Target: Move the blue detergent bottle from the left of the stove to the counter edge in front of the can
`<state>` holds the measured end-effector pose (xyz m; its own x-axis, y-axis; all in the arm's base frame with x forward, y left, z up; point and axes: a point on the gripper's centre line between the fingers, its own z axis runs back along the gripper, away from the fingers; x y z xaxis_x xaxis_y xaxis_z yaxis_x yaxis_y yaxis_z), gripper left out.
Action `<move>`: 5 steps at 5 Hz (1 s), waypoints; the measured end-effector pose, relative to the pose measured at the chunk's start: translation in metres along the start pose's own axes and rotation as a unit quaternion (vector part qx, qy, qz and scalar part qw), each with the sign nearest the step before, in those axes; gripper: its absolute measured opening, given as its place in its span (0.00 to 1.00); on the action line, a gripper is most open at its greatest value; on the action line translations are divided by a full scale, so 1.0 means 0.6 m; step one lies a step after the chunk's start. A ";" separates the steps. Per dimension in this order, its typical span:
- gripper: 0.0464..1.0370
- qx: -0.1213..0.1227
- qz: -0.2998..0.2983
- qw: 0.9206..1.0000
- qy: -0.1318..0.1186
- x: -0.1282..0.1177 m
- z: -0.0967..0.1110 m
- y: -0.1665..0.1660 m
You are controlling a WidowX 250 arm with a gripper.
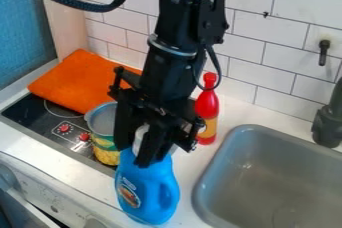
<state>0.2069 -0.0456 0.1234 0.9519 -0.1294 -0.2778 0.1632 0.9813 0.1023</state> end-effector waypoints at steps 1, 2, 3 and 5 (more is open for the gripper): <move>0.45 -0.007 0.003 1.000 0.008 0.005 0.003 0.002; 0.45 -0.010 0.011 0.999 0.031 0.008 0.005 0.000; 0.45 -0.012 0.012 0.999 0.037 0.007 0.005 -0.001; 0.45 -0.025 0.026 0.998 0.048 0.008 0.004 0.003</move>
<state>0.2125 -0.0446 0.1247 0.9293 -0.0658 -0.3634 0.0983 0.9926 0.0719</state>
